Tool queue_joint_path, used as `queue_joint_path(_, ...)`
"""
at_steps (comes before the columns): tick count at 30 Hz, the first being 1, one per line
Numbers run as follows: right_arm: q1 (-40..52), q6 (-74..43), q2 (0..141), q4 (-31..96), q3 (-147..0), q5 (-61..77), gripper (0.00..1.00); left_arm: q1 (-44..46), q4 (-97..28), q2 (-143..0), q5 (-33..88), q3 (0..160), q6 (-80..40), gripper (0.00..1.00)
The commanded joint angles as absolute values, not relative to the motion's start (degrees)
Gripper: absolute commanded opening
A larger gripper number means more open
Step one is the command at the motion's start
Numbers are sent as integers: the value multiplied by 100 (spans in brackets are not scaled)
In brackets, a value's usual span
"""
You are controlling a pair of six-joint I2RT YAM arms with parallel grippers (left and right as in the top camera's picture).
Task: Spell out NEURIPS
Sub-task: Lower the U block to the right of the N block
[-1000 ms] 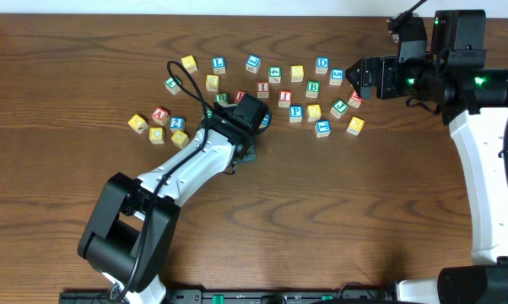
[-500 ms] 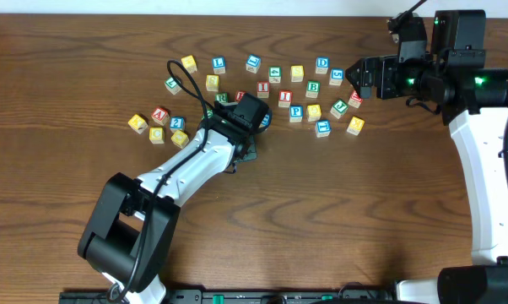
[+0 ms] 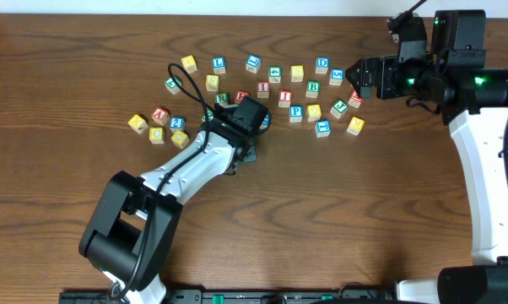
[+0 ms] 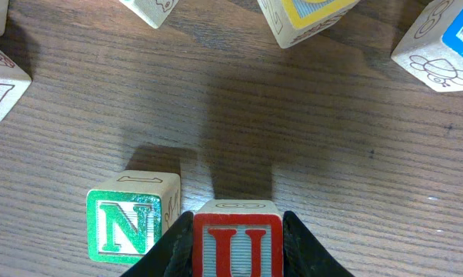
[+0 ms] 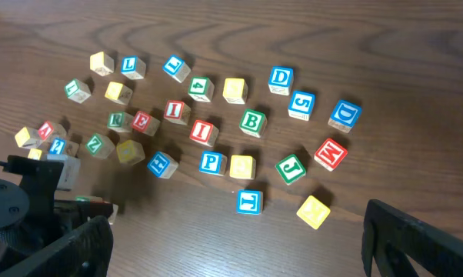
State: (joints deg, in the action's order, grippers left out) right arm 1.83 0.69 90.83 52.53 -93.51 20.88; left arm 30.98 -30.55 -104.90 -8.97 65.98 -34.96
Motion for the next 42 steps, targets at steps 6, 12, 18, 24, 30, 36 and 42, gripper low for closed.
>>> queue_joint_path(6, 158, 134, 9109, 5258, -9330, 2134, 99, 3105, -2985, -10560, -974, 6508, -3566, 27)
queue_joint_path(12, 158, 137, 9109, 5258, -9330, 2134, 99, 3105, -2982, -10560, -1125, 6508, -3566, 27)
queue_joint_path(18, 158, 137, 9109, 5258, -9330, 2134, 99, 3105, -2980, -10562, -1127, 6508, -3562, 27)
queue_joint_path(24, 158, 134, 9109, 5258, -9330, 2134, 99, 3105, -2958, -10562, -1131, 6499, -3328, 27)
queue_joint_path(30, 158, 137, 9109, 5258, -9330, 2134, 99, 3105, -2919, -10562, -1125, 6493, -3328, 27)
queue_joint_path(36, 158, 137, 9109, 5258, -9330, 2134, 99, 3105, -2891, -10562, -1120, 6493, -3330, 27)
queue_joint_path(42, 158, 137, 9109, 5258, -9330, 2134, 99, 3135, -2853, -10562, -1120, 6493, -3328, 27)
